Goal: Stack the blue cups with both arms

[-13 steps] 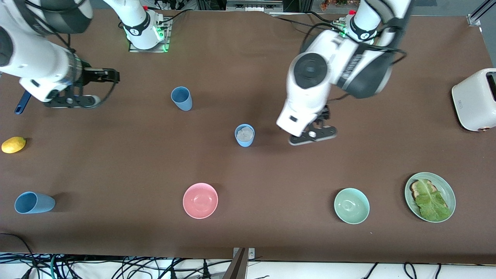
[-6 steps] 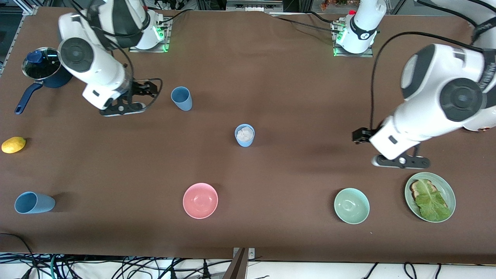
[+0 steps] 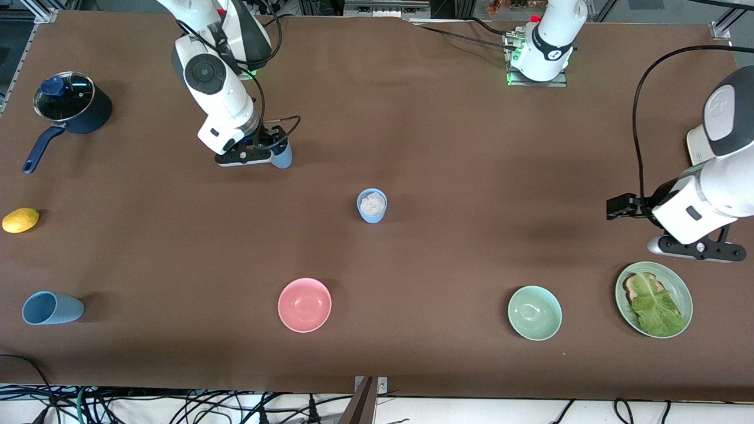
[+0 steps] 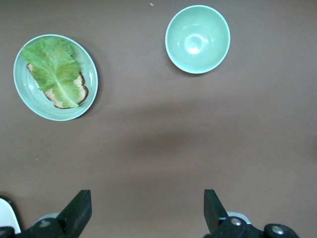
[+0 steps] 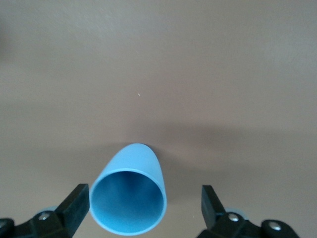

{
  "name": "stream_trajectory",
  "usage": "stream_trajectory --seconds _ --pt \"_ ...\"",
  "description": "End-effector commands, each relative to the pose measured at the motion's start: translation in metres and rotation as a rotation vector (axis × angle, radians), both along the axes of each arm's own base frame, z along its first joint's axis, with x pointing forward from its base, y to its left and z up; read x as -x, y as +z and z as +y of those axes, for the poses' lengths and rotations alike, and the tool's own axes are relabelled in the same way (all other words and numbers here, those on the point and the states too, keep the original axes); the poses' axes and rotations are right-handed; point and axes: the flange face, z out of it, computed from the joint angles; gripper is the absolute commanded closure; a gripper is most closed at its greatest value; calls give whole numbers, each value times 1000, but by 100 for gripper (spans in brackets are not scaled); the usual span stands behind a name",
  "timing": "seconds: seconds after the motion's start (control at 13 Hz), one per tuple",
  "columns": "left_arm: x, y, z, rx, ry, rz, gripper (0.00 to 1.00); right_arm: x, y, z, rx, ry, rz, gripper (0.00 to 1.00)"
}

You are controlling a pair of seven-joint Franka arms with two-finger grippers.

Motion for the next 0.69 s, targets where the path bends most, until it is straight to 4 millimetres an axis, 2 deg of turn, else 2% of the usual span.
stream_trajectory --seconds 0.0,0.15,0.23,0.31,0.39,0.46,0.54,0.62 --pt "19 19 20 -2 16 -17 0 11 -11 -10 7 -2 6 0" --pt "32 25 23 -6 24 -15 0 17 -25 -12 15 0 37 0" --pt "37 16 24 -3 13 14 0 18 -31 -12 15 0 51 0" --pt "49 19 22 -18 10 31 0 18 -36 -12 13 -2 60 8" --pt "56 25 14 -19 -10 28 0 17 -36 -11 8 0 52 29" --pt "59 31 8 -20 -16 19 0 17 -38 -11 8 0 56 57" --pt "61 23 7 -20 -11 35 0 17 -38 -10 7 -2 55 81" --pt "57 18 11 -19 -5 8 0 18 -39 -8 6 0 57 98"
